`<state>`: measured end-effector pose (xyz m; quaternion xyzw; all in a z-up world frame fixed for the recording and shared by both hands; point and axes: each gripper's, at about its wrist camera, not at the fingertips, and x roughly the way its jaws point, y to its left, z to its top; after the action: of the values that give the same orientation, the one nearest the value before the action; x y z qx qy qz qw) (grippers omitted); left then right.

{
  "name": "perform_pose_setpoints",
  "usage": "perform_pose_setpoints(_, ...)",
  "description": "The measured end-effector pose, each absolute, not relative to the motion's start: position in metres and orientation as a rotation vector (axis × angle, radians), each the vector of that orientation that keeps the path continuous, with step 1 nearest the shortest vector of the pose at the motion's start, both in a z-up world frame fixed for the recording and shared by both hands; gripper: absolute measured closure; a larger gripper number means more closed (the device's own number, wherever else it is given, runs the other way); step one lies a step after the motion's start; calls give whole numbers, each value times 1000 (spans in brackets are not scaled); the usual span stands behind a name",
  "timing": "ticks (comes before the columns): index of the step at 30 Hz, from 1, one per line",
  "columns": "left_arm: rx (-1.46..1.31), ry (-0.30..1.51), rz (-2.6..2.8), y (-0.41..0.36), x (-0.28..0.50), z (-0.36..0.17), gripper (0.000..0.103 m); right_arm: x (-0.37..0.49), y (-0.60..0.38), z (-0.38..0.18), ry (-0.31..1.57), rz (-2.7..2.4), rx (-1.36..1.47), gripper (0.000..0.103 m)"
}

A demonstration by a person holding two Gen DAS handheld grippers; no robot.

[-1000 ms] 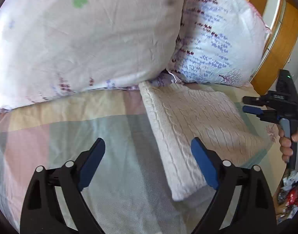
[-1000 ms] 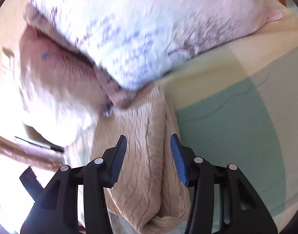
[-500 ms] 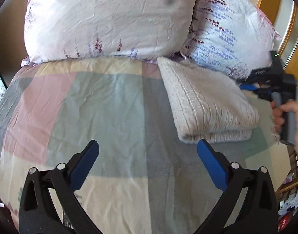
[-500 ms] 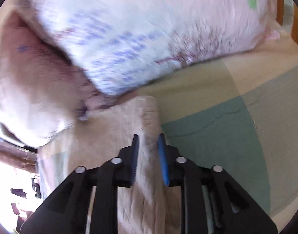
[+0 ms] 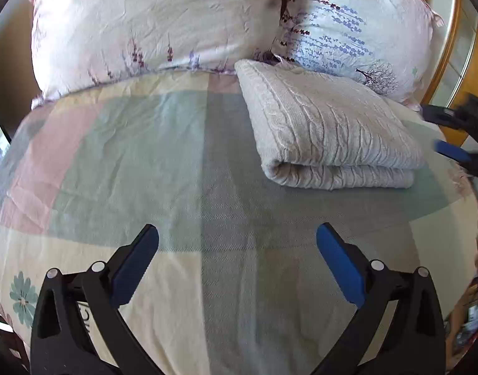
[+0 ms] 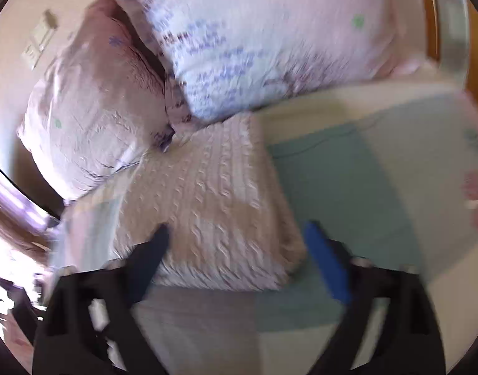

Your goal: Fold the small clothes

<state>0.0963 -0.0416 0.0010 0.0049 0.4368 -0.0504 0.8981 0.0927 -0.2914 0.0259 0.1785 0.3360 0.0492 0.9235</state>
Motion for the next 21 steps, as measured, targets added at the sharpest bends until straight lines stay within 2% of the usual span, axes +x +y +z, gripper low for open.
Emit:
perform_pose_setpoints(3,43,894,-90,-51,97,-5,2,60,-284,-6,728,58,218,1)
perform_pose_setpoints(7,83,898,-94,-62,98,-13,2,47,-277,-40,831,63,167,1)
perform_pose_setpoints(21,104,934,-81,-83,98,-27,2,48,-253,-50,813,26,14,1)
